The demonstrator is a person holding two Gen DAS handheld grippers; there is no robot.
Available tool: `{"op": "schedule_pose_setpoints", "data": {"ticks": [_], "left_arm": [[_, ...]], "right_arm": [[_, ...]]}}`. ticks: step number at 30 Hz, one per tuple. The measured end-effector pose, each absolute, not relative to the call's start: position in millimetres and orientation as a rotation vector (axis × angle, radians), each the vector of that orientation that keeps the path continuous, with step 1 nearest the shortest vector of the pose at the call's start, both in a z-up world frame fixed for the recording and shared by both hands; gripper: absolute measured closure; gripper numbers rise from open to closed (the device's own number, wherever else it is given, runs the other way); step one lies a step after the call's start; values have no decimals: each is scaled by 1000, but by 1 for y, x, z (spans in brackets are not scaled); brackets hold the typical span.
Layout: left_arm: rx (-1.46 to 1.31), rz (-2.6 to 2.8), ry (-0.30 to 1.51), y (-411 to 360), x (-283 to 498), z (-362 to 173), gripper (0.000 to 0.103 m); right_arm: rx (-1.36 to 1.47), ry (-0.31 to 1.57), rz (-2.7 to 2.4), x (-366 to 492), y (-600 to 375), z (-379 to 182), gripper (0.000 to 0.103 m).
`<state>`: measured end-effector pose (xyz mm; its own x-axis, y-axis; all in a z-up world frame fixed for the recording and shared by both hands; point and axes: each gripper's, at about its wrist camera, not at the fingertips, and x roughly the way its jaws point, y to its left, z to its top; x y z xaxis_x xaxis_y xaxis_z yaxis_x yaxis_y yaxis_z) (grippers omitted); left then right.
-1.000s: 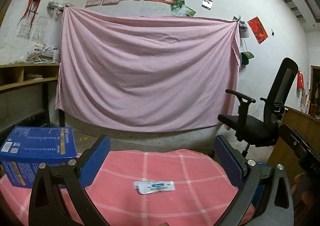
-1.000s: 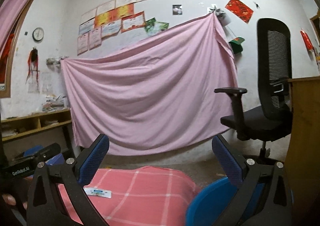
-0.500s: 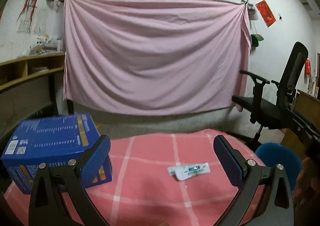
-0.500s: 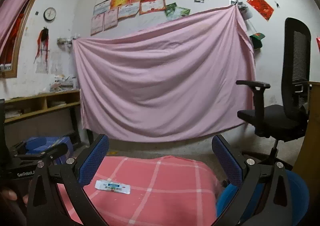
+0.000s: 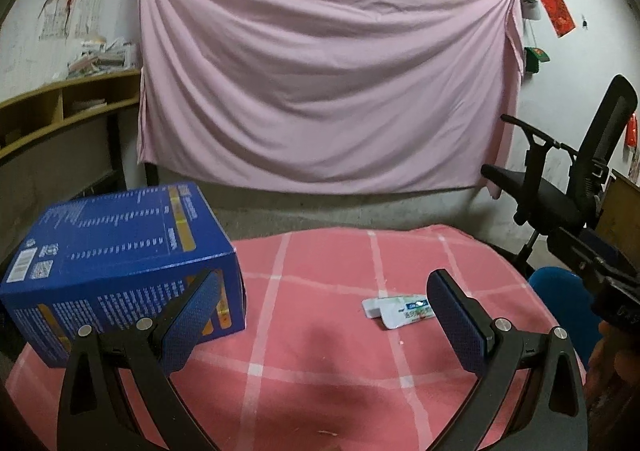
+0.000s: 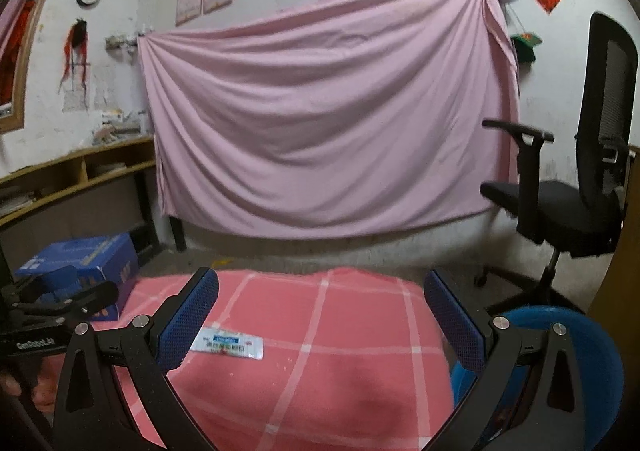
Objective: Collect trash
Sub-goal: 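Move both open tools back over the table toward the white sachet, then grasp white medicine sachet with right tool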
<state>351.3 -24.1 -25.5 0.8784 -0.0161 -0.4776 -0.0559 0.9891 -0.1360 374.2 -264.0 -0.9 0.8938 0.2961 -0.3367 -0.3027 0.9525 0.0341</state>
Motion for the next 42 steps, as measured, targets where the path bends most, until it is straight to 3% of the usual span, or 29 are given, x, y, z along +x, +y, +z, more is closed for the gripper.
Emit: {"op": "schedule_pose_setpoints", "data": {"ticks": [8, 10, 12, 22, 25, 35, 42], "left_arm": [[-169, -2, 595, -18, 365, -34, 4], [-168, -20, 615, -19, 369, -36, 15], [-167, -31, 643, -19, 372, -39, 21], [-196, -47, 750, -13, 390, -45, 61], [-201, -56, 779, -12, 395, -47, 67], [-255, -110, 838, -6, 409, -52, 71], [-239, -134, 850, -16, 414, -50, 71]], "right_arm": [[-69, 538, 377, 405, -246, -18, 2], [-95, 598, 395, 414, -238, -26, 7], [-117, 648, 404, 421, -232, -32, 21], [-81, 907, 535, 461, -210, -64, 42], [-68, 957, 582, 463, -206, -71, 51], [-69, 964, 666, 447, -212, -68, 93], [-91, 921, 654, 430, -225, -60, 98]]}}
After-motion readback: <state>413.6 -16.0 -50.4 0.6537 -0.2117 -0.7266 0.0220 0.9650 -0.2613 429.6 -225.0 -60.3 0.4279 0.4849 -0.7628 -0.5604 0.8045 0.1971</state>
